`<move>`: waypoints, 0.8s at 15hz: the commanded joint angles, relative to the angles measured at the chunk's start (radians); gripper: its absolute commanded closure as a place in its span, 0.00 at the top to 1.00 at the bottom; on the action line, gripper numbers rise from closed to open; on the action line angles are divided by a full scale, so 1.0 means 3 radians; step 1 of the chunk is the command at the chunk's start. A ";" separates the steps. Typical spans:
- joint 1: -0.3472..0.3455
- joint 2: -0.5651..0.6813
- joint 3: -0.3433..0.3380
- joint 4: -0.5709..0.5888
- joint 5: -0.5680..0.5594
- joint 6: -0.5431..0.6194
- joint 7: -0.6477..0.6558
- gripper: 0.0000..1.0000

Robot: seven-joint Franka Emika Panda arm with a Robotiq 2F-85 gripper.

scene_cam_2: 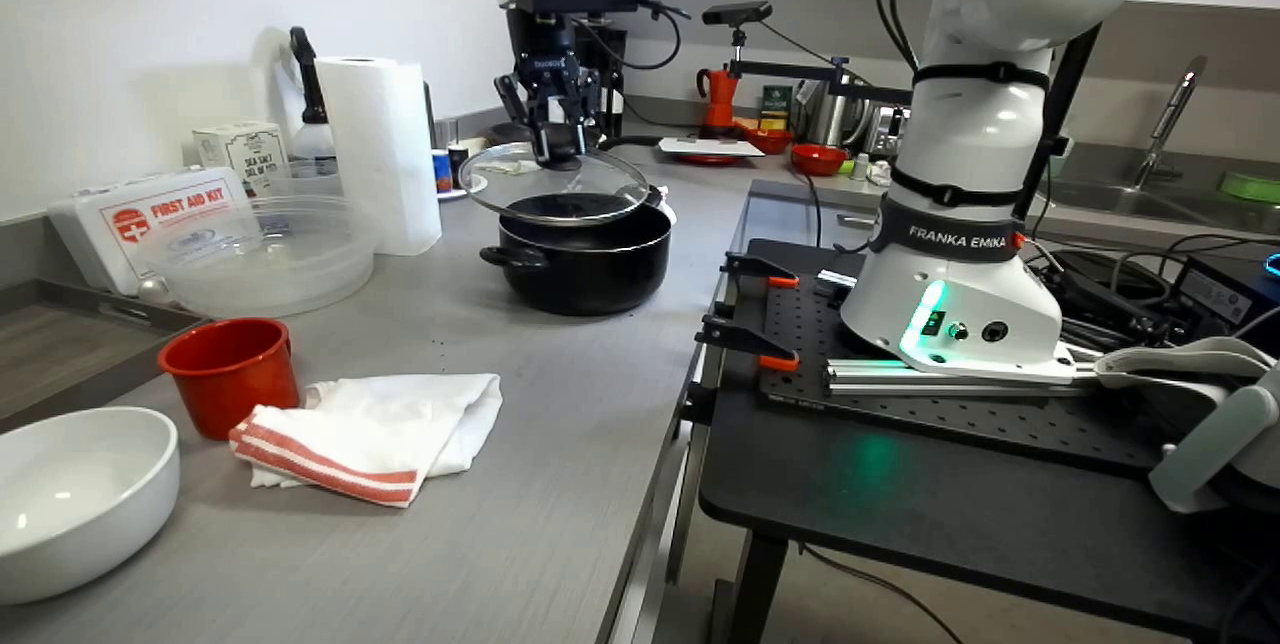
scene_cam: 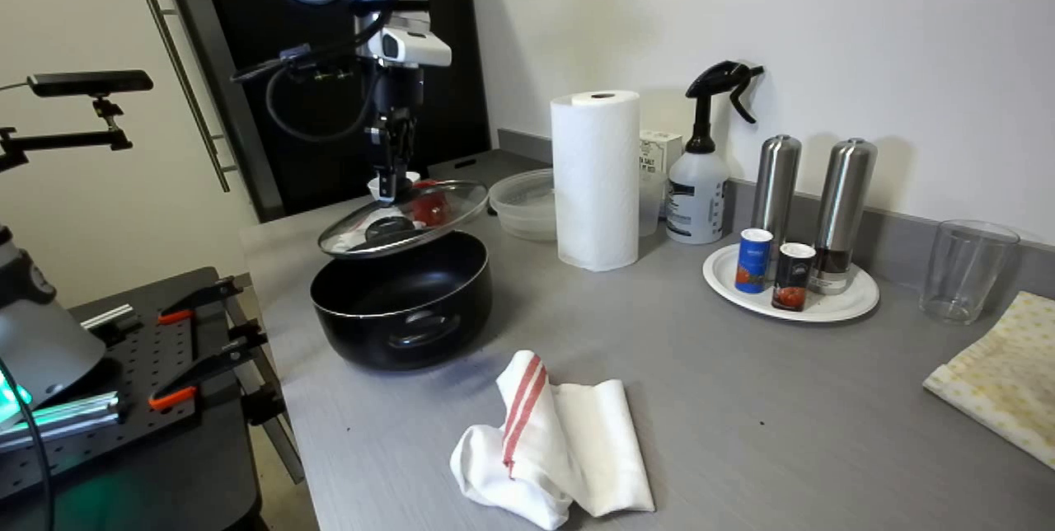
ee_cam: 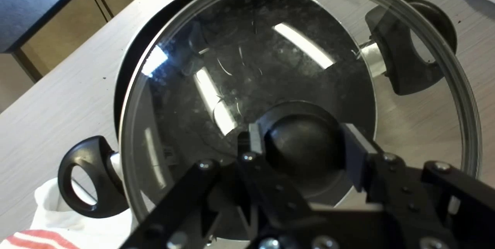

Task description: Put the glass lid on the black pot.

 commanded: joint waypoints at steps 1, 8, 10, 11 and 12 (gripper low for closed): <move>-0.0032 0.0112 -0.0064 0.0197 0.0141 -0.0169 -0.0035 0.25; -0.0102 0.0244 -0.0167 0.0192 0.0314 -0.0145 -0.0097 0.25; -0.0119 0.0239 -0.0190 0.0145 0.0346 -0.0118 -0.0107 0.25; -0.0125 0.0229 -0.0200 0.0119 0.0360 -0.0103 -0.0113 0.25; -0.0131 0.0220 -0.0209 0.0095 0.0369 -0.0091 -0.0114 0.25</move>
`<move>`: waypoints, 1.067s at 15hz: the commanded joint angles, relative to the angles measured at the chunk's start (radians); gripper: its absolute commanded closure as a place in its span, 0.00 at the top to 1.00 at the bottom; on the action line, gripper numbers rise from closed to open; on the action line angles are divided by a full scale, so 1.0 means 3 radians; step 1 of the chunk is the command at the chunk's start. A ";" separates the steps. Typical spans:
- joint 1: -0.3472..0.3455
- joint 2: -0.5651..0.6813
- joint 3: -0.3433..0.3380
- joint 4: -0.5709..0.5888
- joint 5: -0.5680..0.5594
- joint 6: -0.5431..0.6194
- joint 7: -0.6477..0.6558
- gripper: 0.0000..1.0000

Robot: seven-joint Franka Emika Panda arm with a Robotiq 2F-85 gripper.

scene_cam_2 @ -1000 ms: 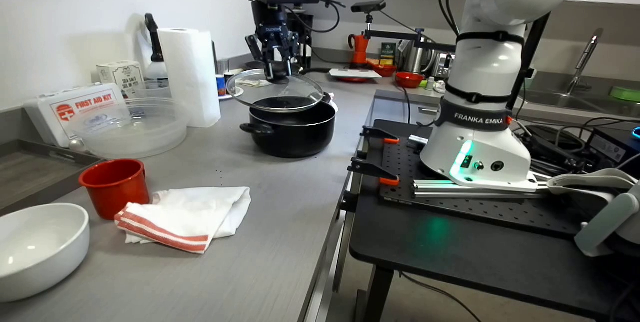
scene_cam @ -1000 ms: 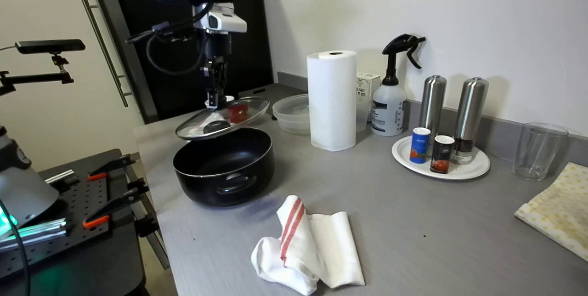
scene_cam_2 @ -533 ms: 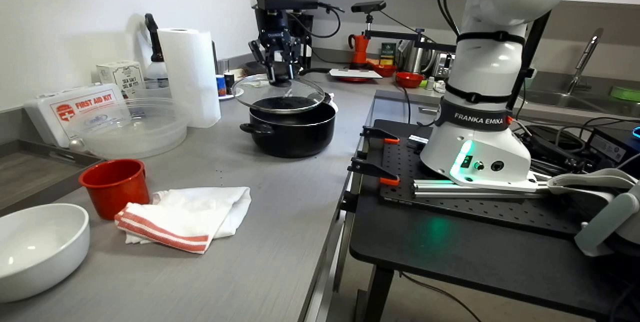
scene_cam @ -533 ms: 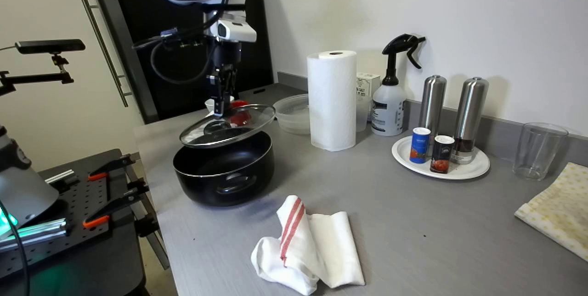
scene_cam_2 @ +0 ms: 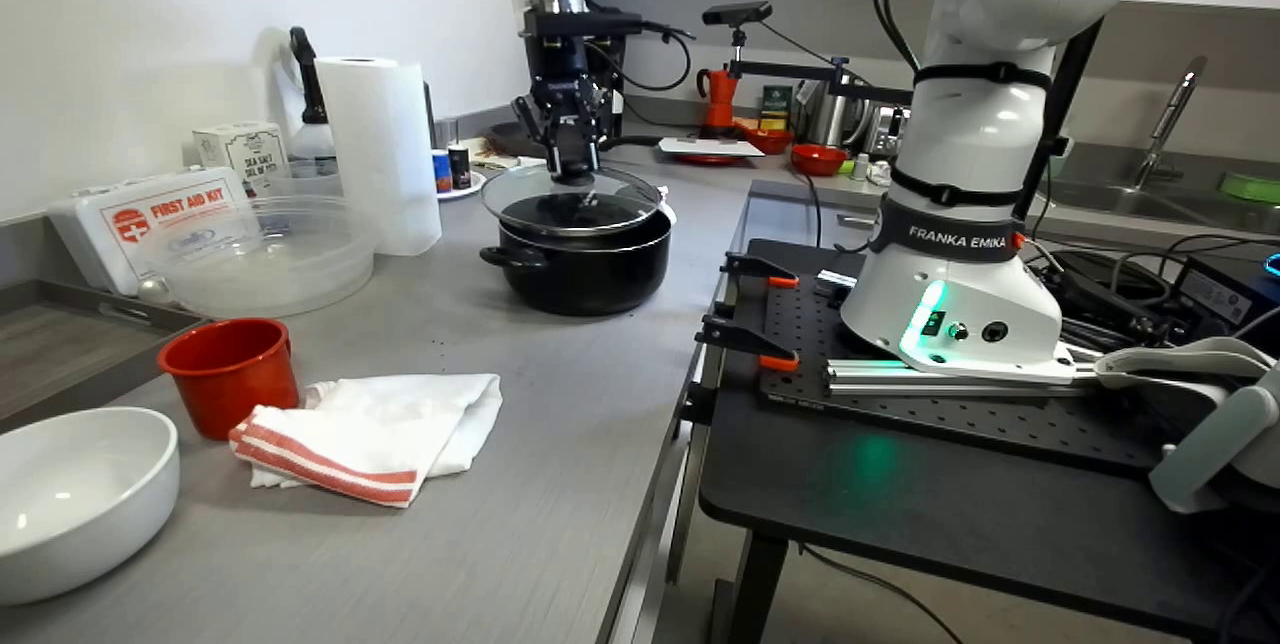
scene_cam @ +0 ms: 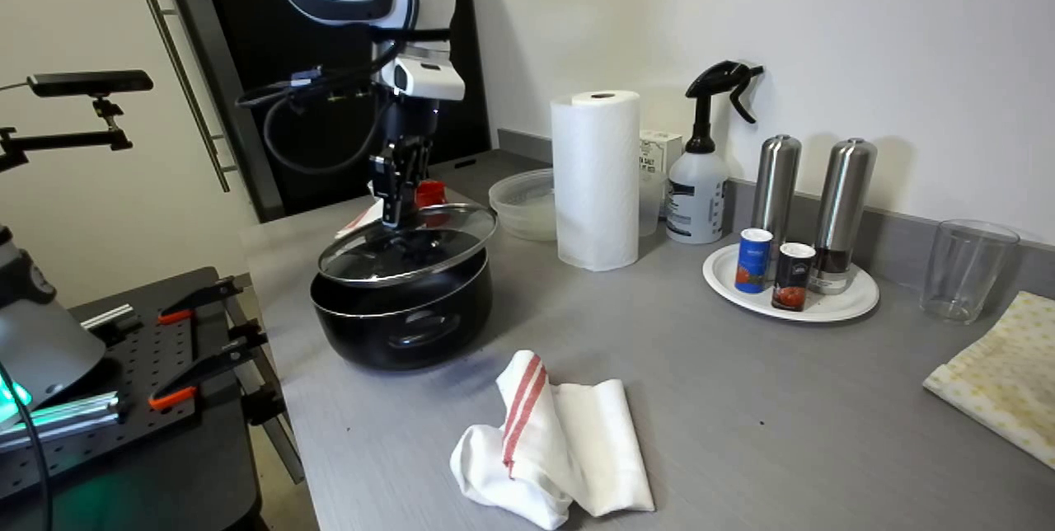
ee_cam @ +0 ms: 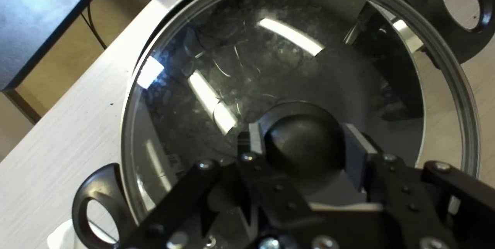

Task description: Put the glass lid on the black pot.

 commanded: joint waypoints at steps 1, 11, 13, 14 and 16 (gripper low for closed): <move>-0.0022 -0.0077 -0.0038 -0.0049 0.0110 -0.0039 -0.0095 0.25; -0.0038 -0.0091 -0.0050 -0.0237 0.0189 0.0056 -0.0178 0.25; -0.0044 -0.0089 -0.0050 -0.0257 0.0206 0.0069 -0.0200 0.25; -0.0048 -0.0088 -0.0050 -0.0262 0.0212 0.0072 -0.0212 0.25; -0.0056 -0.0082 -0.0050 -0.0258 0.0224 0.0069 -0.0239 0.25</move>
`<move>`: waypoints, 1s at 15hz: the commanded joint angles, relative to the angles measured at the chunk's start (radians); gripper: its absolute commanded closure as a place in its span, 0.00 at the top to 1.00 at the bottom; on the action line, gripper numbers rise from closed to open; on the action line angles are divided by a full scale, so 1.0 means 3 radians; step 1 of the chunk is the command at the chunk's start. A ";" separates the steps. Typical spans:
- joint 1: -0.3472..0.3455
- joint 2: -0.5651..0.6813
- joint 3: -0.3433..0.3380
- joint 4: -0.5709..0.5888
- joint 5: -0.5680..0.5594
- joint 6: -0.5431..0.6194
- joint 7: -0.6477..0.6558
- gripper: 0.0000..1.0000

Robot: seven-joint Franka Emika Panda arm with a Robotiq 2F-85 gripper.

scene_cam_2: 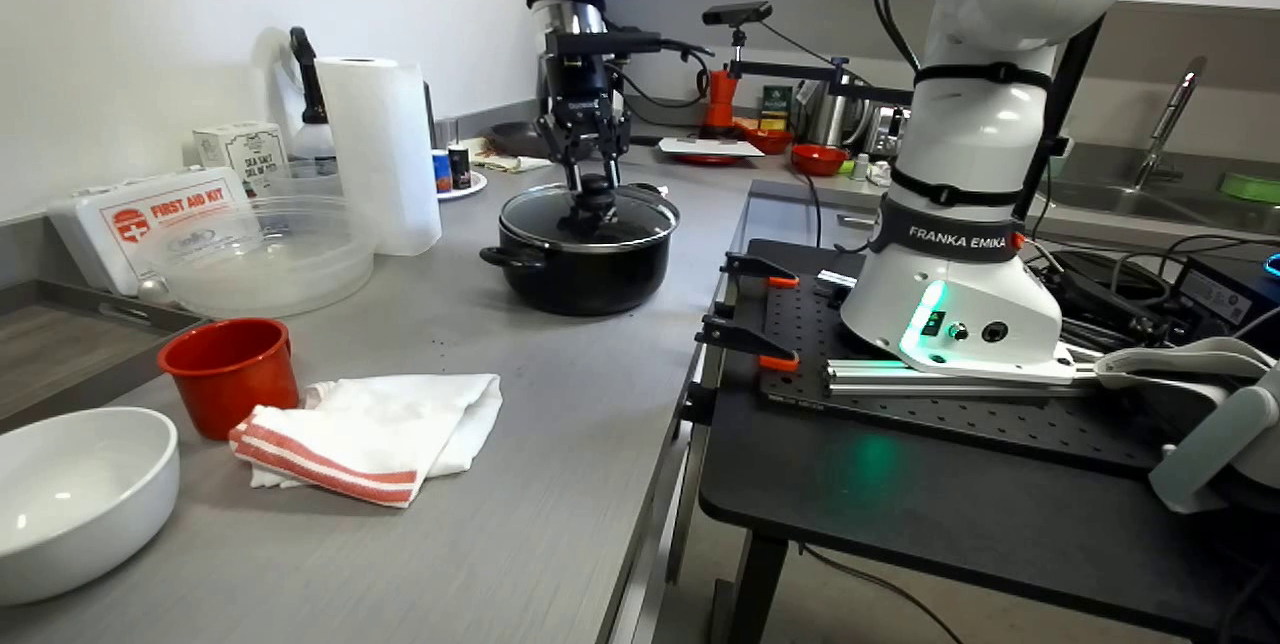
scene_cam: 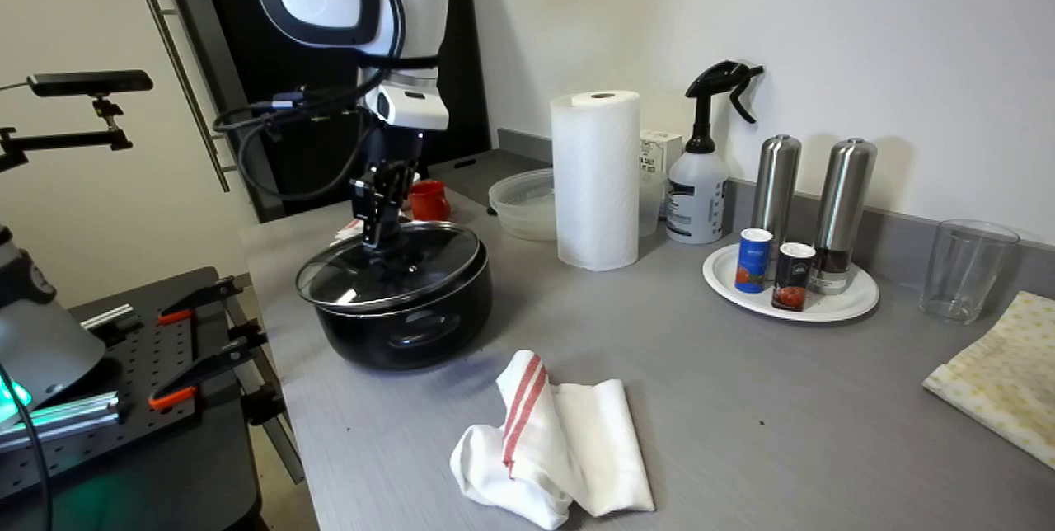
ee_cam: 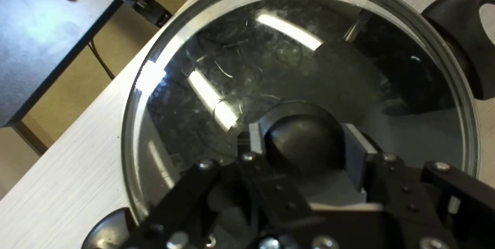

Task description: Put the glass lid on the black pot.

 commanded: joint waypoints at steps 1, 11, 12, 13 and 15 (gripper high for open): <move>-0.0010 -0.0085 -0.0017 -0.0036 0.0098 0.0008 -0.0133 0.25; -0.0009 -0.0058 -0.0013 0.0029 0.0096 -0.0040 -0.0160 0.25; -0.0009 -0.0057 -0.0013 0.0036 0.0095 -0.0046 -0.0159 0.25; -0.0008 -0.0056 -0.0013 0.0046 0.0094 -0.0053 -0.0157 0.25; -0.0008 -0.0054 -0.0013 0.0064 0.0093 -0.0064 -0.0153 0.25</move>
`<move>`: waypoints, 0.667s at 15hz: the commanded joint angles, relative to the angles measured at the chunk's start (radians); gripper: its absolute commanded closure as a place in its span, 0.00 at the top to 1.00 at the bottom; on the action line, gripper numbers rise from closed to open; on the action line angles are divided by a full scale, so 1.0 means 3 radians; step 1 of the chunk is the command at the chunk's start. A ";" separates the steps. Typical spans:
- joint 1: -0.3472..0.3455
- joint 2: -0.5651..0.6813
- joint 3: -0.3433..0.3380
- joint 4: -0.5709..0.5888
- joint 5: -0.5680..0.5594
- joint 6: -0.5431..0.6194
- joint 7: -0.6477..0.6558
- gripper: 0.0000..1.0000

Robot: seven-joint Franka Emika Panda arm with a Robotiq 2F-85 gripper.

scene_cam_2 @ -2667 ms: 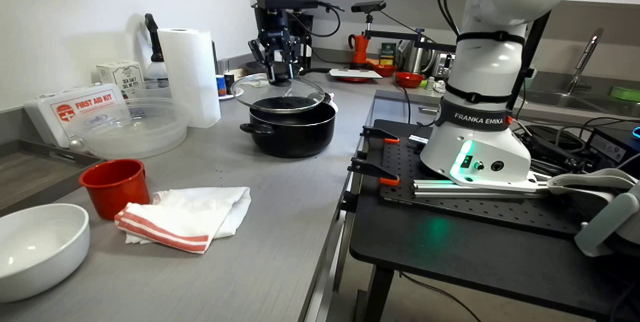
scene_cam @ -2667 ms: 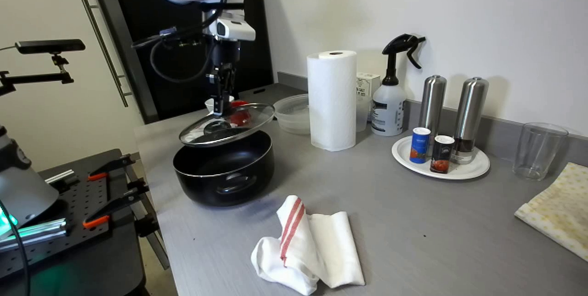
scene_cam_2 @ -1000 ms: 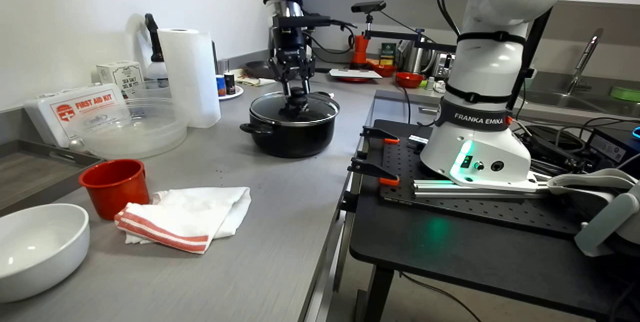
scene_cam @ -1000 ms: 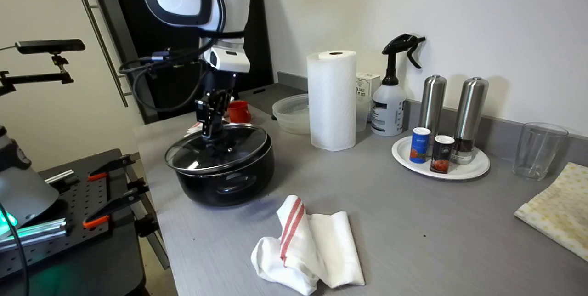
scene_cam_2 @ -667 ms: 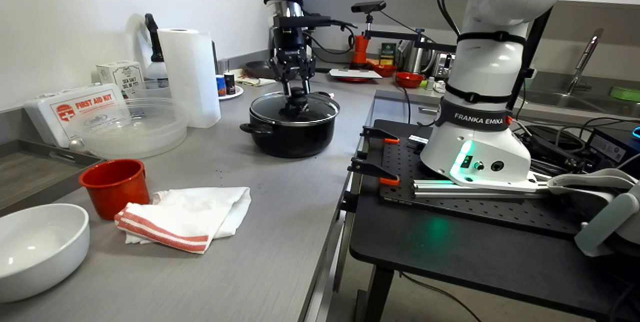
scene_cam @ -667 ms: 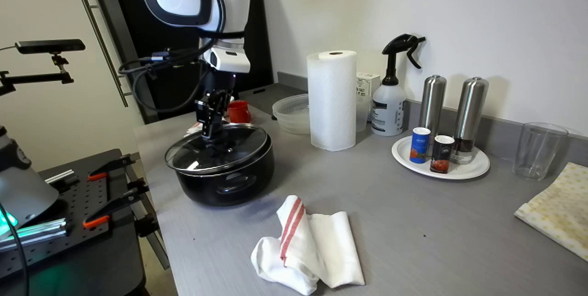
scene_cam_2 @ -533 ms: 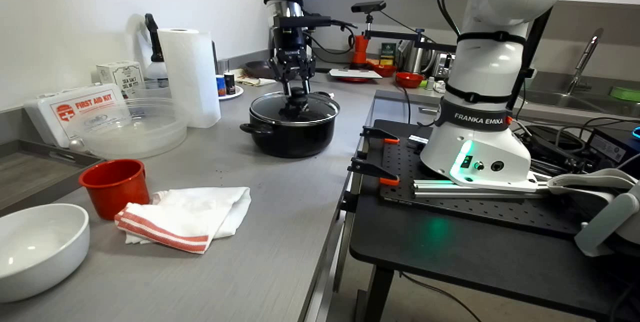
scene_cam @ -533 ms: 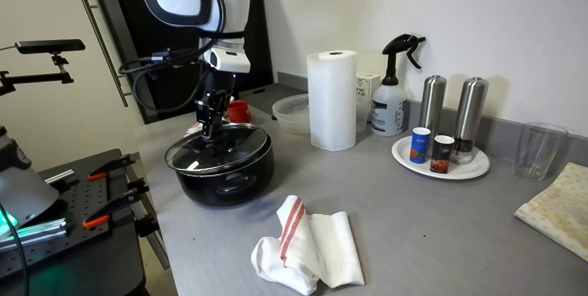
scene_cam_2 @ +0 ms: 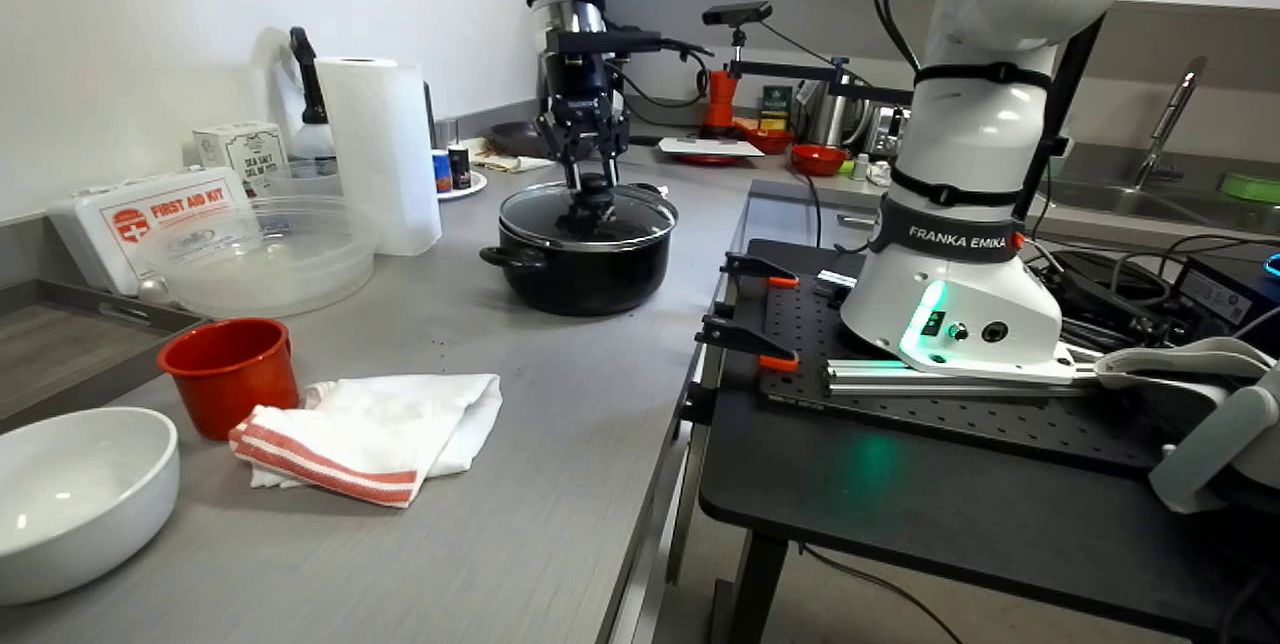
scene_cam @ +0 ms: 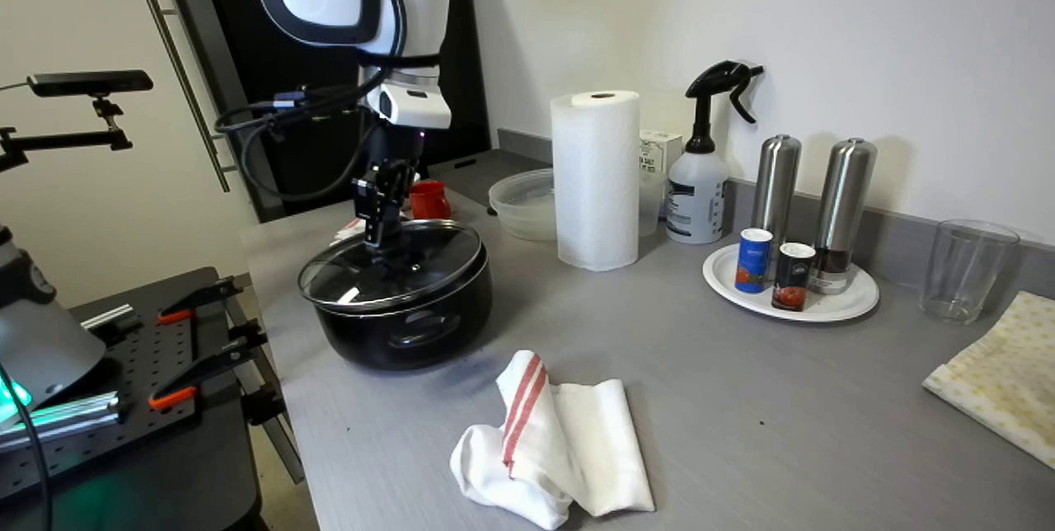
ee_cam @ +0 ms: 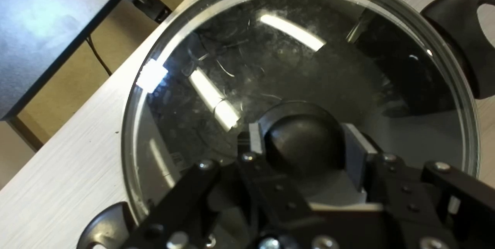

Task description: Put the glass lid on the black pot.

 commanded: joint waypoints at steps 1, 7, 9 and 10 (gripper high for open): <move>0.0001 -0.0050 -0.0013 0.0058 0.0084 -0.0071 -0.0085 0.25; -0.0005 -0.0019 -0.0014 0.0097 0.0094 -0.0089 -0.0098 0.25; -0.0005 -0.0001 -0.0013 0.0105 0.0097 -0.0092 -0.0104 0.25; -0.0006 0.0007 -0.0013 0.0108 0.0099 -0.0092 -0.0106 0.25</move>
